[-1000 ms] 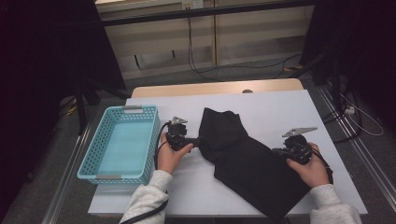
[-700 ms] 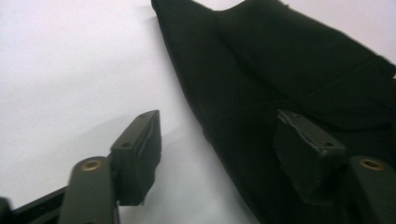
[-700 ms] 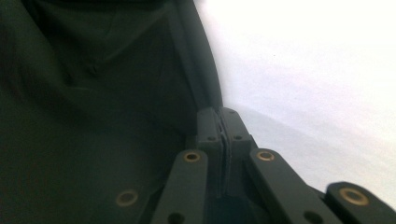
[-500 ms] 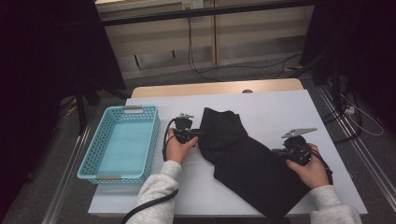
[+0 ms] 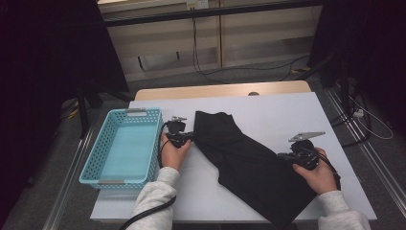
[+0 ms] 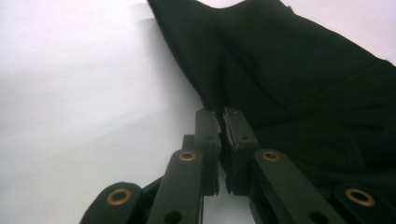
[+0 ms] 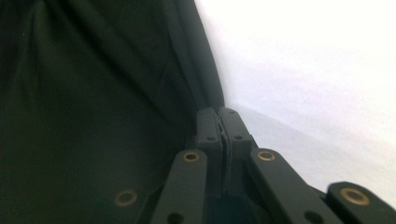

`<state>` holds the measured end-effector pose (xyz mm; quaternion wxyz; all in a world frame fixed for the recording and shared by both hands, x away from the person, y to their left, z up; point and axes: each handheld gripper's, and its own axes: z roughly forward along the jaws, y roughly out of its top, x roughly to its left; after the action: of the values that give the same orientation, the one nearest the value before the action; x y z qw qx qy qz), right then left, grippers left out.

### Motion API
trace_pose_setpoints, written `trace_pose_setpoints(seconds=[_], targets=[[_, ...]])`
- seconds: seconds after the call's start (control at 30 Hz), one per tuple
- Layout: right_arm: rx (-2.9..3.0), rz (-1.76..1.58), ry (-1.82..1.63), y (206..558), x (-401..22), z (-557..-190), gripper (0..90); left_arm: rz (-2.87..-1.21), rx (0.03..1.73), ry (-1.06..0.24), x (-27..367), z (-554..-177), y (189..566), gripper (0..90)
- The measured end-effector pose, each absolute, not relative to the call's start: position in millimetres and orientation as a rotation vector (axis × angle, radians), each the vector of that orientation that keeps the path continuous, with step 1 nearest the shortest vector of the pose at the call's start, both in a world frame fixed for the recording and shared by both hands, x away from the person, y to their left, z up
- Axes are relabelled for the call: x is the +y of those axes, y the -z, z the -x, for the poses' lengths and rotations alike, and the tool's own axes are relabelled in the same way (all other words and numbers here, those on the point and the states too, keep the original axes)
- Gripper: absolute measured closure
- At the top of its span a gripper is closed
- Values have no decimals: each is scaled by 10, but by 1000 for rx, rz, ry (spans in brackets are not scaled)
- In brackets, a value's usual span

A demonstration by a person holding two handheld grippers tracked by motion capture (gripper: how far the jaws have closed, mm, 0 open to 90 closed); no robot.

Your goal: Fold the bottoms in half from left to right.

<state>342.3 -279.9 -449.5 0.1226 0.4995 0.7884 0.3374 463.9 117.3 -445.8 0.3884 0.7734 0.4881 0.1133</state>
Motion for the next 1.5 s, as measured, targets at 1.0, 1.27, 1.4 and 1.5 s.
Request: trace_pose_setpoints(seconds=[1.0, 1.27, 1.4, 1.5], targets=[[2307, -1529, -946, 4464, -3009, -3053, 883, -1954, 1113, -328, 1227, -4455, 4461, 241], [2272, -1575, -953, 4425, -3259, -3046, 886, -1971, 1102, -297, 1219, -4458, 4475, 186], [2263, -1588, -920, 4441, -3332, -3046, 886, -1968, 1112, -305, 1224, -4460, 4484, 165], [2210, -1594, -875, 4425, -3397, -3053, 881, -1982, 1109, -298, 1219, -4459, 4499, 165]])
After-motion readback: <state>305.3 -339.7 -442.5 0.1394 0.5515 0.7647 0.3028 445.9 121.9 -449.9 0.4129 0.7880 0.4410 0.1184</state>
